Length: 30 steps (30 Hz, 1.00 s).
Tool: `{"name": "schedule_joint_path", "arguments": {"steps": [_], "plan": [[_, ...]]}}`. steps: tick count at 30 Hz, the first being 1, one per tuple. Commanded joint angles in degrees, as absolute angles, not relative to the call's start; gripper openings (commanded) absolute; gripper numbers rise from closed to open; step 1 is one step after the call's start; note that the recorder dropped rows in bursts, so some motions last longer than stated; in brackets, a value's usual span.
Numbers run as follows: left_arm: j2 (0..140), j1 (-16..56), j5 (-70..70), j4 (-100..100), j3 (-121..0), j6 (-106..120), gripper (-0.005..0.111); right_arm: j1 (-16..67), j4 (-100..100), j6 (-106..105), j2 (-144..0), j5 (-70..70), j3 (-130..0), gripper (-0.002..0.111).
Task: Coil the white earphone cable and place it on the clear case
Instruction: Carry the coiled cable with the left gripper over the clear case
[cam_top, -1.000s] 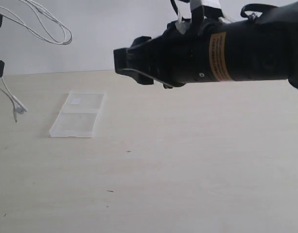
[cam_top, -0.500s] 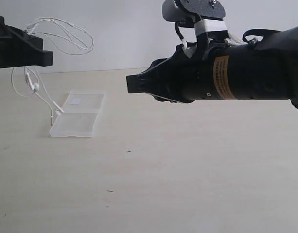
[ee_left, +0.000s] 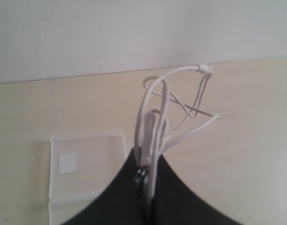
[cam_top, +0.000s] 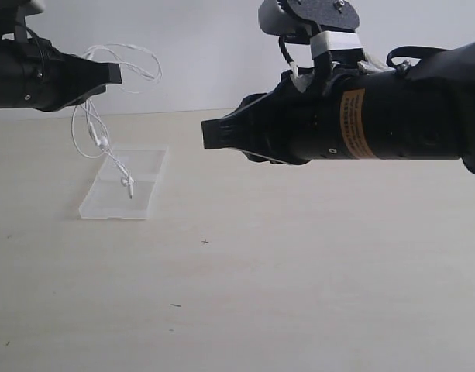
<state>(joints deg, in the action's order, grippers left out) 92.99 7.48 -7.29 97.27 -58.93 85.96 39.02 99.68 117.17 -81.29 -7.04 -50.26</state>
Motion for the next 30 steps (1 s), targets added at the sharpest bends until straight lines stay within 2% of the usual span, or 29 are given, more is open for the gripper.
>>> {"name": "schedule_joint_path", "arguments": {"steps": [1, 17, 30], "plan": [[97.6, 6.9, -9.2, 98.6, -62.3, 91.1, 0.0, 38.7, 99.9, 116.9, -81.4, -6.6, -50.0, 0.023], [108.6, 6.6, -11.2, 99.9, -66.3, 96.1, 0.0, 38.7, 99.9, 116.9, -81.4, -6.6, -50.0, 0.023], [107.2, 5.1, -14.3, 99.9, -66.3, 96.9, 0.0, 38.7, 99.9, 116.9, -81.4, -6.6, -50.0, 0.023]]}}
